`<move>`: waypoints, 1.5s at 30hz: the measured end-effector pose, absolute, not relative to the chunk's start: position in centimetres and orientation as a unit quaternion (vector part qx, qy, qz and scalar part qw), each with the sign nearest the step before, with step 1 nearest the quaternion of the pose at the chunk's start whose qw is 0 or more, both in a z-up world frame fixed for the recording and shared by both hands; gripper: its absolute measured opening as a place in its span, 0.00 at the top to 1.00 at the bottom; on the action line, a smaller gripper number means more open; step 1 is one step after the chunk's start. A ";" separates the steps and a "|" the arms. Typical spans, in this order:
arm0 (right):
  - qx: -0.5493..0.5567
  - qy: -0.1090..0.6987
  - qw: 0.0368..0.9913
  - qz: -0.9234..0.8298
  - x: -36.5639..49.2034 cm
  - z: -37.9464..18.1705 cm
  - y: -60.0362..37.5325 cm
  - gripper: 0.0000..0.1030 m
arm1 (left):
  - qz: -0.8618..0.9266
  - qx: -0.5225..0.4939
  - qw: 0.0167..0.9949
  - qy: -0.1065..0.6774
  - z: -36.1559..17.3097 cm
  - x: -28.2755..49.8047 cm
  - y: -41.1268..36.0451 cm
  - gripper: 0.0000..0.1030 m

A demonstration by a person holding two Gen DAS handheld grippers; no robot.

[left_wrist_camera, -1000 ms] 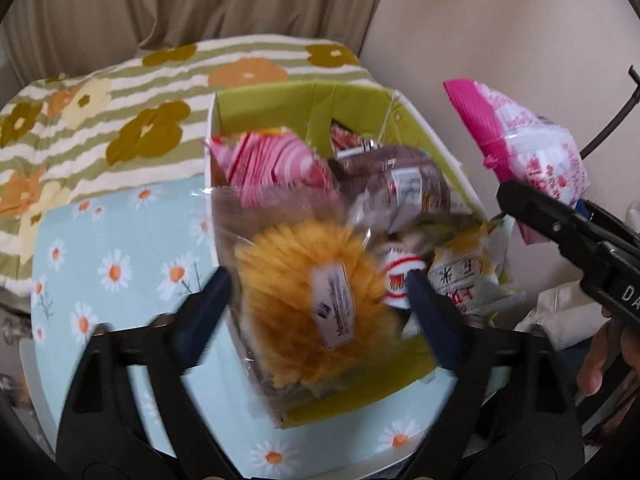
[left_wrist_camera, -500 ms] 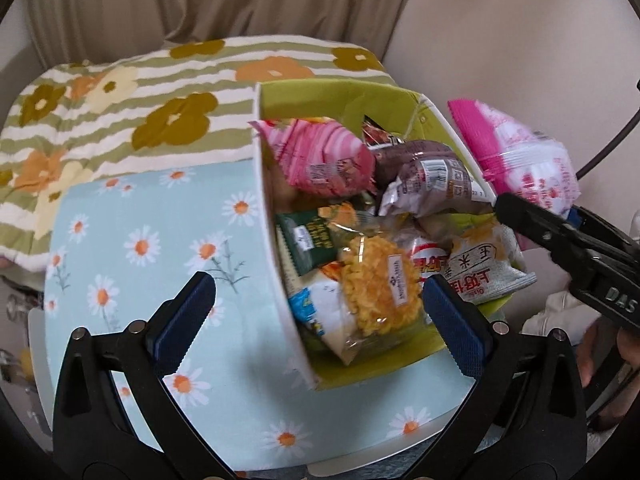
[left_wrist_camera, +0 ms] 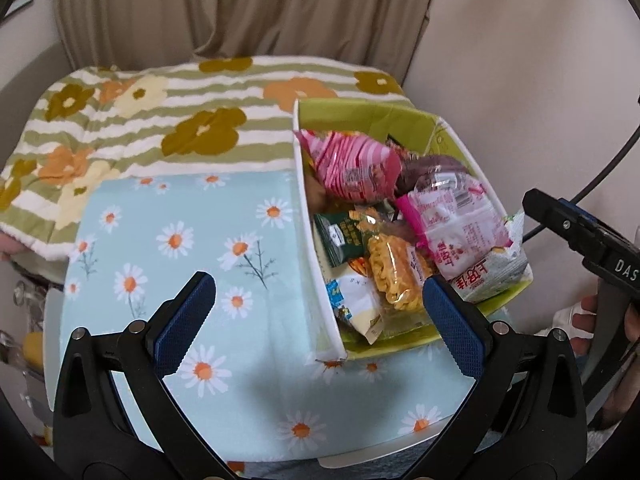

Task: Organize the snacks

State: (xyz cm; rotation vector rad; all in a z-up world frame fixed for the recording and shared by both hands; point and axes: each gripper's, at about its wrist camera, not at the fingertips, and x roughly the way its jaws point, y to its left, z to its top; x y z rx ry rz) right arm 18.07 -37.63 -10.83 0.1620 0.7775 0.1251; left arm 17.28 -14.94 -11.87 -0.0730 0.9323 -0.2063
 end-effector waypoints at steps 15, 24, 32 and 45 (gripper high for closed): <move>0.041 0.281 0.957 0.050 9.9 -2.1 -31.8 0.01 | -0.064 -0.012 0.949 0.309 -0.9 8.8 -8.0 0.00; 0.025 0.253 0.967 0.031 2.9 -0.2 -27.5 0.01 | -0.049 -0.005 0.970 0.240 2.1 0.9 -3.8 0.00; 0.027 0.251 0.967 0.029 0.3 -0.5 -26.2 0.01 | -0.047 -0.003 0.972 0.229 2.0 -2.8 -2.4 0.00; 0.029 0.247 0.968 0.018 -0.4 -0.6 -25.6 0.01 | -0.055 -0.001 0.973 0.224 1.9 -3.7 -2.5 0.00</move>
